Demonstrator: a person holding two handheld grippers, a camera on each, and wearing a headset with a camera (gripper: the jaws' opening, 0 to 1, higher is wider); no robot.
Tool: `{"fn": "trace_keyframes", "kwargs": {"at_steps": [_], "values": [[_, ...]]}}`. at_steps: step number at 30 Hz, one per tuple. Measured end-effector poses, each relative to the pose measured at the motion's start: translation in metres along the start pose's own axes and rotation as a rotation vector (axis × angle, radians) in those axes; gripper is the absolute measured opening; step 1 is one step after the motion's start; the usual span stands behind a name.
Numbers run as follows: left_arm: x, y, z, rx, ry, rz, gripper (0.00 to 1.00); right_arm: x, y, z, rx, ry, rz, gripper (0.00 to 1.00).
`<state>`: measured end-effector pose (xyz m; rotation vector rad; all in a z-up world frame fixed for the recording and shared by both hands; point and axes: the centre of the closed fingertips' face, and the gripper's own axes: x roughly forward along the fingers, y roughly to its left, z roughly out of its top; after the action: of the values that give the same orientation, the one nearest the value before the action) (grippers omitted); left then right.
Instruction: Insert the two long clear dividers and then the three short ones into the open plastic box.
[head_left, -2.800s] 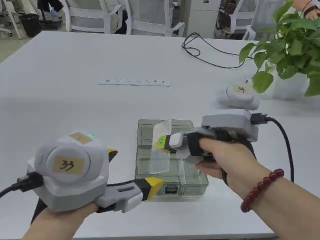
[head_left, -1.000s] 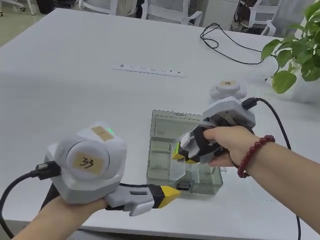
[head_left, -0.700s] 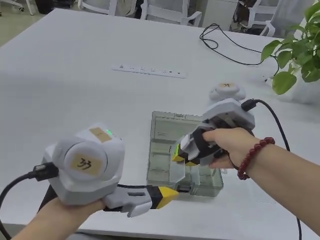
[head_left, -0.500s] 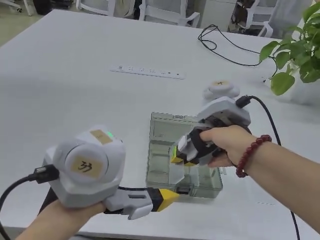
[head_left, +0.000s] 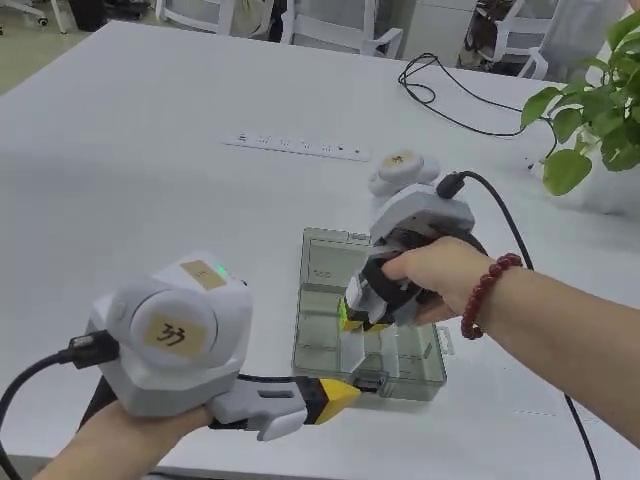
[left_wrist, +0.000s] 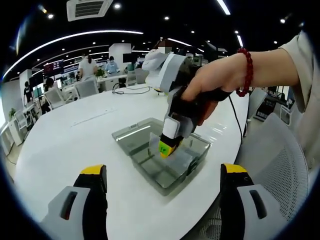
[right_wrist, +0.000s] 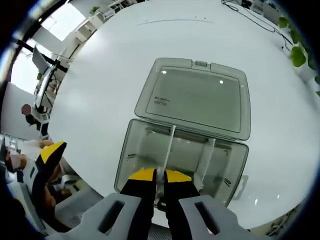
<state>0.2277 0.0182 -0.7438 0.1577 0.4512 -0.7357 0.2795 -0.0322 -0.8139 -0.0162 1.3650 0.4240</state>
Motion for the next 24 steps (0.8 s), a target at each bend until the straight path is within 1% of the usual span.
{"fn": "trace_keyframes", "kwargs": {"at_steps": [2, 9, 10, 14, 15, 21, 24], "values": [[0.0, 0.0, 0.001, -0.003, -0.005, 0.0, 0.96, 0.001, -0.001, -0.001, -0.021, 0.001, -0.017, 0.07], [0.0, 0.001, 0.001, -0.004, -0.007, 0.003, 0.96, 0.005, 0.0, 0.0, -0.05, -0.006, -0.053, 0.07], [0.0, 0.0, 0.001, -0.005, -0.008, 0.002, 0.96, 0.006, -0.001, 0.0, -0.068, -0.008, -0.065, 0.07], [0.0, -0.002, 0.001, -0.005, -0.009, -0.001, 0.96, 0.009, -0.001, 0.0, -0.068, -0.012, -0.081, 0.07], [0.0, -0.003, 0.001, -0.011, -0.011, 0.001, 0.96, 0.009, -0.001, 0.001, -0.085, -0.014, -0.083, 0.07], [0.0, -0.004, -0.002, -0.013, -0.006, 0.005, 0.96, 0.01, -0.002, -0.002, -0.059, -0.018, -0.083, 0.07], [-0.002, -0.002, 0.0, -0.02, -0.011, 0.015, 0.95, 0.015, -0.002, -0.002, -0.062, -0.02, -0.096, 0.07]]}}
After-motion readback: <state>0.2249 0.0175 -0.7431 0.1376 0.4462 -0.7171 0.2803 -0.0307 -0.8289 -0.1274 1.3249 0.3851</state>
